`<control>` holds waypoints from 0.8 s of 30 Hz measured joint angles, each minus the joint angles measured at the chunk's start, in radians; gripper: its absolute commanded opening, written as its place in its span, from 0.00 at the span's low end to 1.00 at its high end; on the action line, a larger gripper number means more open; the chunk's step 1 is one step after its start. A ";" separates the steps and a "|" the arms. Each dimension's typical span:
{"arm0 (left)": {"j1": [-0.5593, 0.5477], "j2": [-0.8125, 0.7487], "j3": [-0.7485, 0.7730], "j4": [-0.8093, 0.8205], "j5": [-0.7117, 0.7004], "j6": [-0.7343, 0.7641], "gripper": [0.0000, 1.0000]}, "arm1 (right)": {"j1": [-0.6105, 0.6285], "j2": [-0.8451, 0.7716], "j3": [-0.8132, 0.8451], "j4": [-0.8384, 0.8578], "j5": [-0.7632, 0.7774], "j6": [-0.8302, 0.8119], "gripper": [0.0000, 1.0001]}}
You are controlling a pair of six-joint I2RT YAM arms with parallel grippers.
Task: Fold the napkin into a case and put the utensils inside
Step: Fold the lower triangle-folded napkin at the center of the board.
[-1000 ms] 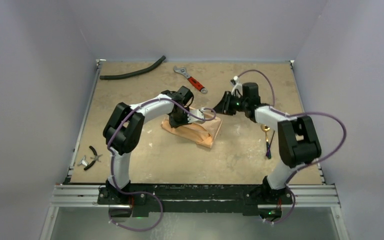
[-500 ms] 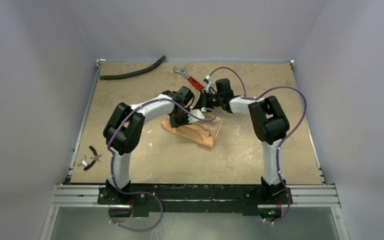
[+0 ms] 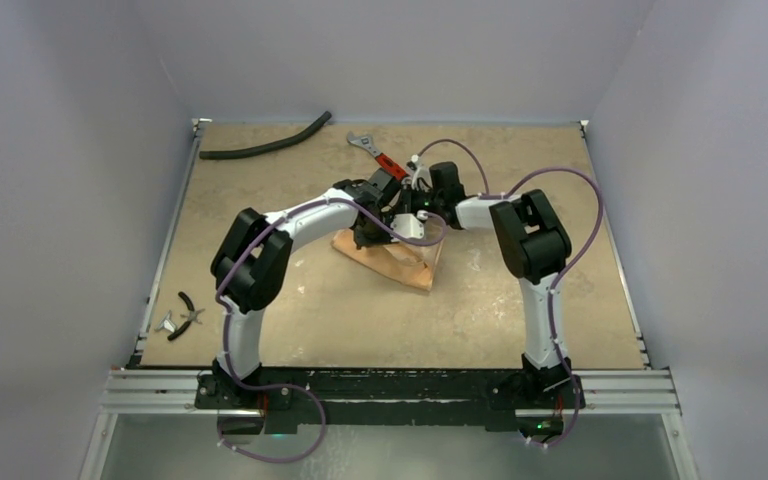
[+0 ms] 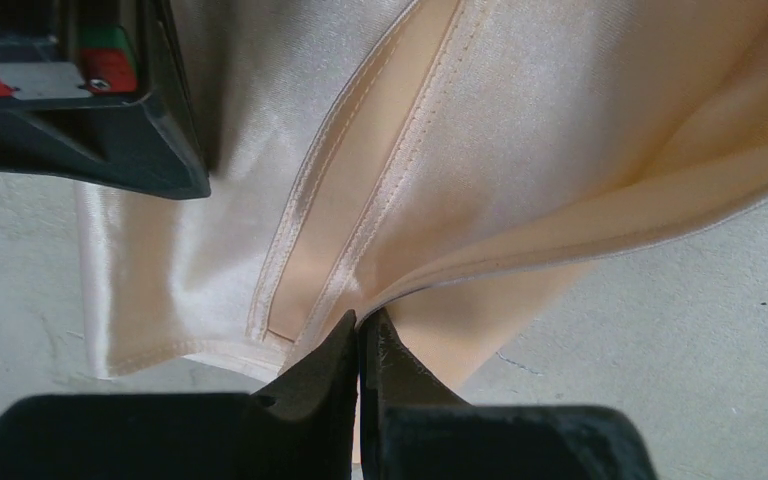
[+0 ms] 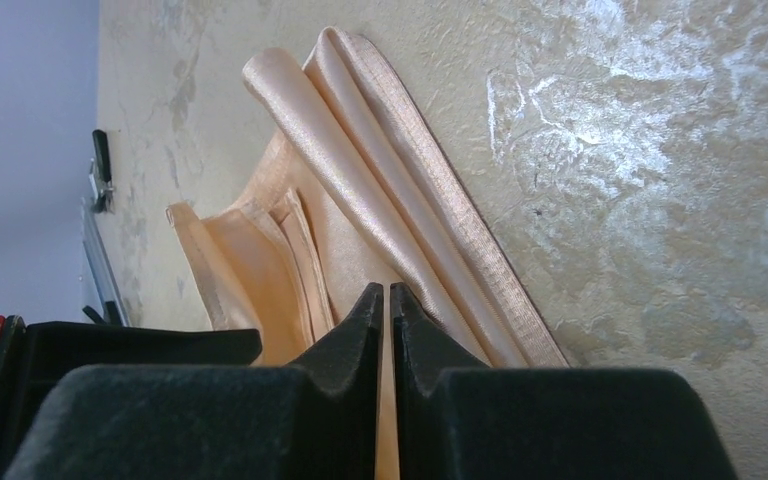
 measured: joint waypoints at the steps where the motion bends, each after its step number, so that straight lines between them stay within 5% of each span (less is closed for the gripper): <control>1: -0.003 0.000 0.002 0.005 -0.004 0.000 0.00 | 0.000 0.000 -0.007 0.013 0.000 0.005 0.08; 15: -0.004 0.000 -0.019 0.102 -0.026 -0.019 0.00 | 0.012 -0.045 -0.092 0.078 0.001 0.064 0.09; 24: -0.004 0.016 -0.059 0.140 -0.024 -0.025 0.00 | 0.017 -0.080 -0.091 0.014 -0.003 0.075 0.30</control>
